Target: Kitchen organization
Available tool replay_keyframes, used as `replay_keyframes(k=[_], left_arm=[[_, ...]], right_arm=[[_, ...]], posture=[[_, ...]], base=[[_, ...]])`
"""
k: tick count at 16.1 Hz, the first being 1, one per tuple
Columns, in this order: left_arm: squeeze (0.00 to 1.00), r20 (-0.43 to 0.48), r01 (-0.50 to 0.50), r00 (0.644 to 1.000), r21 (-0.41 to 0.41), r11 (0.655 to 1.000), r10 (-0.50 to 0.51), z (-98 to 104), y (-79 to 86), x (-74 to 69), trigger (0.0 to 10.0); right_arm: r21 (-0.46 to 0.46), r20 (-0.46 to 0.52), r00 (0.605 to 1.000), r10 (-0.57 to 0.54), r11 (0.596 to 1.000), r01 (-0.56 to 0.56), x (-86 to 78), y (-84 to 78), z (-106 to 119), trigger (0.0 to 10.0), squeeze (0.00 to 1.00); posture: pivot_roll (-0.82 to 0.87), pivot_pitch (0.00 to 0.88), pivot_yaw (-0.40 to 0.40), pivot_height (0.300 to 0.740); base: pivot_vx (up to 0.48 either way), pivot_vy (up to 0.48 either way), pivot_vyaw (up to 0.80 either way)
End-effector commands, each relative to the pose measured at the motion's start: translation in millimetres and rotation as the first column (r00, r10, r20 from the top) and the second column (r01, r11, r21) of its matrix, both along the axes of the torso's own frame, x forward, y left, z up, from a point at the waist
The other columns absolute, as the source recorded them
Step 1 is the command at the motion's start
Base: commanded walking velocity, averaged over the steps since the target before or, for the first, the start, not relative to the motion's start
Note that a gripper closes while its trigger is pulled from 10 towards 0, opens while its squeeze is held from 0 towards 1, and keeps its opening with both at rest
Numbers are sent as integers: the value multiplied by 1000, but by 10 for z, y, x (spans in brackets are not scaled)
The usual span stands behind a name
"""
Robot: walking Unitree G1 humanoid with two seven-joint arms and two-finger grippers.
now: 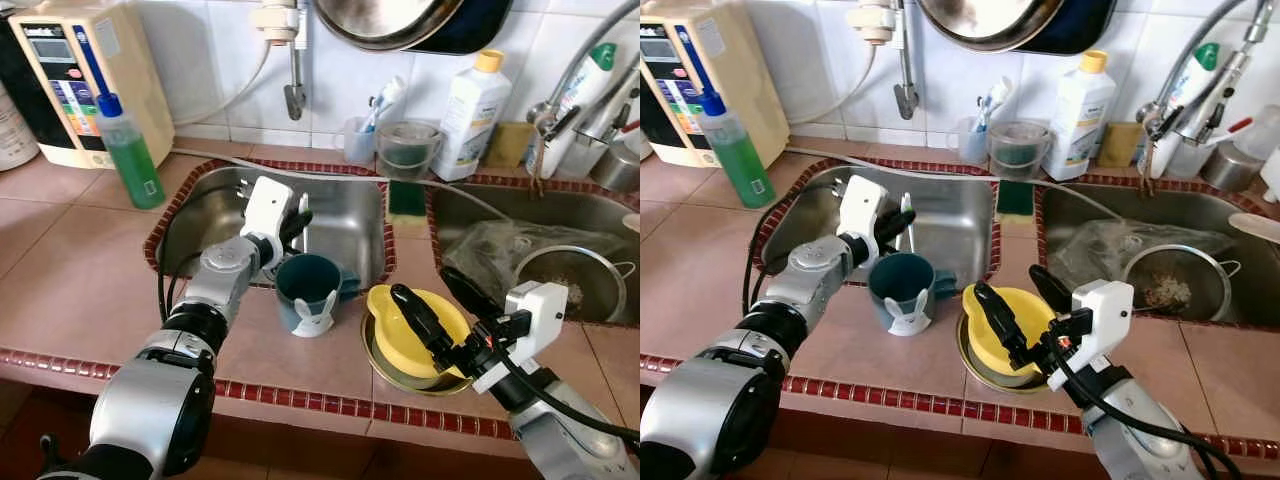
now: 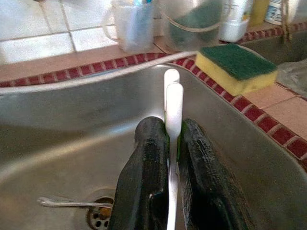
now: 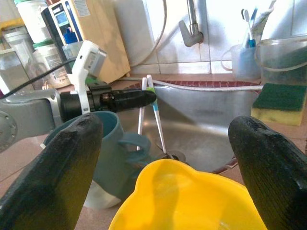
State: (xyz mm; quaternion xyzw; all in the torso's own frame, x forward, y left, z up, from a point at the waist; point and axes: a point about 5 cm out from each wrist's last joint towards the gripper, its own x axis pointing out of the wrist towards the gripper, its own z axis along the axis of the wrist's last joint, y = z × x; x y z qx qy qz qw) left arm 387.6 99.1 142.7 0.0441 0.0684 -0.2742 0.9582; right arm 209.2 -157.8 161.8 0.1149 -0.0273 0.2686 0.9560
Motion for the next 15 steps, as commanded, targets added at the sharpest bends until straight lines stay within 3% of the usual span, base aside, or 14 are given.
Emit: replay_keyframes(k=[1, 6, 15], left_arm=[[0, -3, 2, 1000, 1, 1000, -2, 8, 0, 6, 10000], [0, -42, 1, 999, 13, 1000, -1, -85, 25, -18, 10000], [0, -78, 87, 994, 82, 993, -80, -246, 84, -111, 10000]], right_arm=[[1, 1, 1000, 1, 1000, -1, -18, 8, 24, 10000, 0], [1, -1, 1000, 3, 1000, -3, -16, 23, 30, 10000, 0], [-9, 11, 1000, 1, 1000, 0, 9, 9, 38, 10000, 0]], posture=[[-223, 41, 65, 740], [-218, 42, 63, 740], [-210, 31, 69, 740]], base=[[0, 0, 0], [0, 0, 0], [0, 0, 0]])
